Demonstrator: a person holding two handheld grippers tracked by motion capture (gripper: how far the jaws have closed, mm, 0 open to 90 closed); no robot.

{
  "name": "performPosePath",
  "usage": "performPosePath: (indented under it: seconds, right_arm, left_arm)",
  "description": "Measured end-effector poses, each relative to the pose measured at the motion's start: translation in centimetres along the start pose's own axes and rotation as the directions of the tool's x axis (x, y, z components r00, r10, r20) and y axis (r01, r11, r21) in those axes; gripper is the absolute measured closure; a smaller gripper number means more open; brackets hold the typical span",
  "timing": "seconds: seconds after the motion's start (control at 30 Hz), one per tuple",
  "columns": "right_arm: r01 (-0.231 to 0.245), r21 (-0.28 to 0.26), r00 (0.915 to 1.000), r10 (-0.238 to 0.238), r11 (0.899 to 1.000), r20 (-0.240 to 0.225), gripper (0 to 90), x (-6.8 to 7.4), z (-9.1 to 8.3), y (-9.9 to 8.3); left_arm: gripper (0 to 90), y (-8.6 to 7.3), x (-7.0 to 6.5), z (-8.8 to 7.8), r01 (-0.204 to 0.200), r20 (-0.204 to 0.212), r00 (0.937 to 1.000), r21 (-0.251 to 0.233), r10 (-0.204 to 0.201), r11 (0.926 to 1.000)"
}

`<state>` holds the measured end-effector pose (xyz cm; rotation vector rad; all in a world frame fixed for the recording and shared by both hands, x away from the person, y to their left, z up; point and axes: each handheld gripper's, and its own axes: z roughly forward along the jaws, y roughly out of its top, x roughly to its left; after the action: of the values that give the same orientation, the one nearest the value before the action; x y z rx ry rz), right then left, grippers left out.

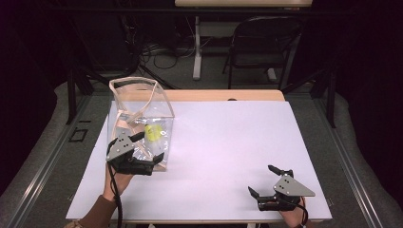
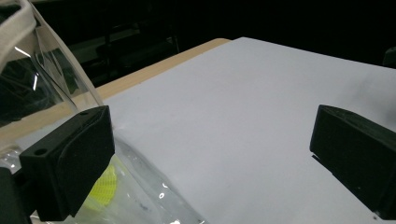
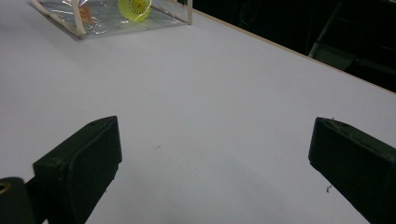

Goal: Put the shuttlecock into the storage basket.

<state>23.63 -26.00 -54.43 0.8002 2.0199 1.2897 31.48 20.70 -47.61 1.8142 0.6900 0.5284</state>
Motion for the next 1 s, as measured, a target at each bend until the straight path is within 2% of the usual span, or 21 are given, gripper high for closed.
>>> performPosePath:
  seconds: [0.43, 0.73, 1.0]
  right_arm:
    - [-0.003, -0.002, 1.0, 0.003, 1.0, 0.004, 2.1, 0.0, -0.1, 0.0]
    - [-0.002, 0.0, 1.0, 0.002, 1.0, 0.003, 2.1, 0.0, -0.1, 0.0]
    - [-0.002, 0.005, 1.0, 0.002, 1.0, 0.002, 2.1, 0.0, -0.1, -0.1]
  left_arm:
    - [0.0, -2.4, -0.5, 0.4, 0.027, 0.035, 0.999, 0.018, -0.027, 0.9995]
    - [0.0, -4.3, -1.0, 0.4, 0.04, 0.047, 0.998, 0.048, -0.042, 0.998]
    - [0.0, -5.6, -1.6, 0.4, 0.05, 0.064, 0.9965, 0.051, -0.054, 0.9974]
